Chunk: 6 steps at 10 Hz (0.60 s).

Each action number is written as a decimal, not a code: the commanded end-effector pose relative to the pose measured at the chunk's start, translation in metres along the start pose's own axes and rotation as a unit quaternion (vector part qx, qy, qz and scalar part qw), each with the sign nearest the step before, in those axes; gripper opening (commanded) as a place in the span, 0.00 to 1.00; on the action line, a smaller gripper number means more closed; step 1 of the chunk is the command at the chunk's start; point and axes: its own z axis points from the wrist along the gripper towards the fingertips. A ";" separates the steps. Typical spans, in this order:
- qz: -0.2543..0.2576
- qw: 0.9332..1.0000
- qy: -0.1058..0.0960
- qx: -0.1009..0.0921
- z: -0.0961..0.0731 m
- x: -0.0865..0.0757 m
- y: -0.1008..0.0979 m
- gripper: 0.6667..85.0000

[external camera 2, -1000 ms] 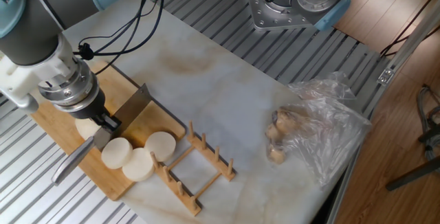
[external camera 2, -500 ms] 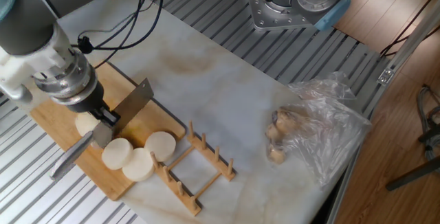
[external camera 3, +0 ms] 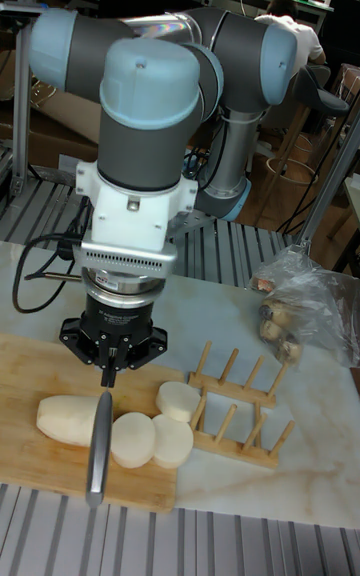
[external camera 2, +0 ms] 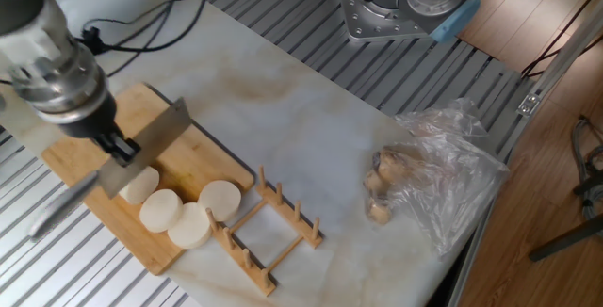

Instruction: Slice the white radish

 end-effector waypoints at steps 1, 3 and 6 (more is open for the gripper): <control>-0.015 1.000 -0.019 0.005 -0.016 -0.010 -0.009 0.01; -0.033 0.999 -0.029 0.001 -0.010 -0.015 -0.012 0.01; -0.045 0.999 -0.031 0.002 0.002 -0.014 -0.020 0.01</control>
